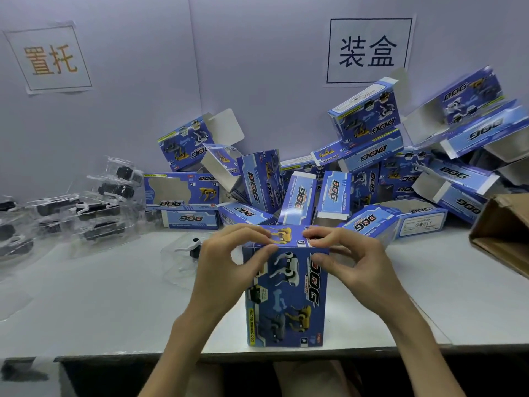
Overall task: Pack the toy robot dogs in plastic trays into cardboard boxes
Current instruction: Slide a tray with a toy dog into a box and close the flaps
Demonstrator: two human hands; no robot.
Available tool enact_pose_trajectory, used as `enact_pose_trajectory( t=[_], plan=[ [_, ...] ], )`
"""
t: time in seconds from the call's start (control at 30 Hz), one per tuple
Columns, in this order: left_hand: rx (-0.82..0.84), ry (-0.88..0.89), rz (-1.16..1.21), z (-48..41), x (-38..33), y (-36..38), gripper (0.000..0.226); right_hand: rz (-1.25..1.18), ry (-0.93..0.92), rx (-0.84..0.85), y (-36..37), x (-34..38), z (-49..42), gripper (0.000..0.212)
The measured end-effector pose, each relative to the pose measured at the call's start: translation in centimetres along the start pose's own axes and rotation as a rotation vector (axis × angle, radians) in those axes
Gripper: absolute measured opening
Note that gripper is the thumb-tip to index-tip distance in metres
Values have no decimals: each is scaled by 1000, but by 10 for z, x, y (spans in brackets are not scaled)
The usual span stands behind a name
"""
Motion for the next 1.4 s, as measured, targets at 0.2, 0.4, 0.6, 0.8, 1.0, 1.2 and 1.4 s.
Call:
enact_pose_trajectory(
  t=[0.2,0.4,0.6,0.8,1.0,1.2,1.4],
  plan=[
    [29,-99,211,4,21,5,9,-32,0,-27,5,-3,5,15],
    [28,-172,216,6,28,9,3,53,-99,-126,19,1,9,12],
    [63,-275,372,11,32,14,14,49,-99,-208,26,4,8,10],
    [337,-591,381,8,44,12,68,-62,-58,-291,30,2,14,10],
    [299,-596,189,7,25,-8,81,-188,34,-343,34,6,32,26],
    [98,-388,229,48,-3,-22,80,-317,485,-356,14,-2,51,53],
    [285,-23,-2,64,-37,7,85,-467,890,-21,29,-15,70,87]
  ],
)
Point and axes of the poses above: each hand's wrist, its own z-axis away from the middle knuckle, its own y-axis out of the palm, x = y × z, the point moved 5 cm from there along -z, towards the middle knuckle, and after that the axes turned 10 degrees about -y, right-handed, at the moved point
